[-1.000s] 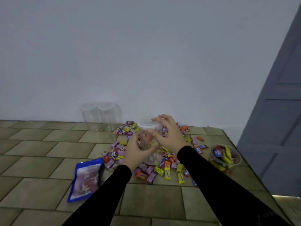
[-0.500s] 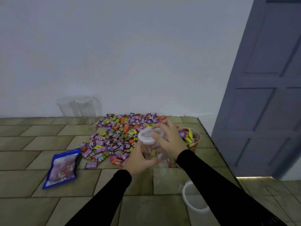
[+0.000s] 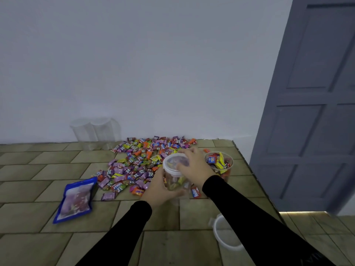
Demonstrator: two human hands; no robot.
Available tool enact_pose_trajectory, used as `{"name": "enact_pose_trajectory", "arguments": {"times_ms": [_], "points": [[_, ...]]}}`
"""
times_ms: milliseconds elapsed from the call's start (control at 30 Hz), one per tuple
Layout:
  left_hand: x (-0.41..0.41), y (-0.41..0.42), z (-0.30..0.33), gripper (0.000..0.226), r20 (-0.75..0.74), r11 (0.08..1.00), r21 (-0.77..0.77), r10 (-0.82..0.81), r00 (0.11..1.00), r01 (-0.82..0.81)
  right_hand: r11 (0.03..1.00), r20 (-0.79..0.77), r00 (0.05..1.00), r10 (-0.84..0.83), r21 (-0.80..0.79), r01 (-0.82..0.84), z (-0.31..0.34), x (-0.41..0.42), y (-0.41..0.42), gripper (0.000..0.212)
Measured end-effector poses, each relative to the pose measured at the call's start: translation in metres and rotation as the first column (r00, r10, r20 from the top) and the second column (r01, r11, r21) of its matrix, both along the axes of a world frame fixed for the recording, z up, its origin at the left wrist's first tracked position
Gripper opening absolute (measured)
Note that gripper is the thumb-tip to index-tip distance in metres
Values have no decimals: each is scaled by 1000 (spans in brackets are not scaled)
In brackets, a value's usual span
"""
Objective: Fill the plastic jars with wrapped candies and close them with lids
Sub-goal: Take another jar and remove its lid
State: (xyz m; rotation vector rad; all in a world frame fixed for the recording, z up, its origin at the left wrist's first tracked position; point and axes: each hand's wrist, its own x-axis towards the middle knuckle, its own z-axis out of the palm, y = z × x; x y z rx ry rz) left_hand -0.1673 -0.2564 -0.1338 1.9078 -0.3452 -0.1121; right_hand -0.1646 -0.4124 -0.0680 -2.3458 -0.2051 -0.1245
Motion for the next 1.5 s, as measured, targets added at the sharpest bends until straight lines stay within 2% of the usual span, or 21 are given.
{"name": "enact_pose_trajectory", "arguments": {"times_ms": [133, 200, 267, 300, 333, 433, 500, 567, 633, 700, 733, 833, 900, 933, 1000, 1100, 1133, 1200, 1367, 1500], "points": [[9, 21, 5, 91, -84, 981, 144, -121, 989, 132, 996, -152, 987, -43, 67, 54, 5, 12, 4, 59], [12, 31, 11, 81, -147, 998, 24, -58, 987, 62, 994, -174, 984, -49, 88, 65, 8, 15, 6, 52], [10, 28, 27, 46, -151, 991, -115, 50, 987, -68, 994, -162, 986, -34, 94, 50, 9, 17, 6, 39], [8, 22, 39, 22, -127, 982, -132, 120, 985, -137, 995, -147, 989, -31, 89, 45, 8, 18, 7, 34], [11, 16, 49, 15, -70, 977, -110, 177, 982, -184, 996, -149, 988, -46, 68, 56, 8, 21, 9, 31], [26, 1, 70, 43, 86, 966, 100, 232, 969, -240, 993, -141, 986, -92, -85, 80, 7, 28, 15, 42], [41, -8, 76, 48, 154, 898, 333, 247, 957, -286, 981, -191, 976, -104, -179, 69, 9, 31, 20, 41], [52, -14, 79, 46, 190, 810, 502, 239, 952, -303, 986, -272, 956, -110, -154, 70, 16, 32, 24, 37], [55, -16, 80, 40, 168, 736, 632, 175, 970, -243, 994, -359, 928, -104, -67, 86, 23, 35, 26, 35], [56, -16, 83, 23, 118, 758, 621, 161, 980, -199, 995, -383, 919, -95, -59, 78, 26, 38, 27, 31], [55, -16, 86, 23, 65, 780, 607, 142, 988, -152, 995, -413, 906, -96, -70, 73, 26, 40, 26, 29], [53, -12, 86, 37, -181, 883, 468, 118, 976, -20, 992, -417, 902, -114, 7, 128, 28, 39, 26, 26], [56, -10, 77, 41, -270, 950, 310, 137, 953, -49, 985, -397, 910, -124, 62, 161, 26, 37, 25, 25], [57, -10, 74, 37, -275, 961, 253, 178, 945, -107, 979, -386, 914, -126, 100, 177, 24, 35, 23, 27], [55, -10, 67, 35, -191, 951, 220, 259, 947, -216, 959, -416, 896, -155, 153, 237, 23, 35, 22, 22], [47, -10, 62, 35, -104, 936, 142, 336, 936, -321, 961, -268, 950, -163, 174, 214, 16, 25, 22, 22], [45, -10, 62, 37, -93, 931, 141, 351, 932, -337, 967, -234, 956, -176, 139, 212, 15, 24, 23, 25], [42, -10, 61, 39, -95, 925, 124, 372, 923, -360, 950, -198, 954, -225, 173, 260, 15, 25, 21, 23], [38, -4, 68, 55, -231, 927, -45, 353, 907, -373, 942, -132, 945, -300, 114, 316, 13, 13, 19, 60], [27, 5, 71, 50, -129, 920, 25, 391, 911, -391, 954, -151, 944, -292, 26, 299, 6, -9, 18, 73]]}}
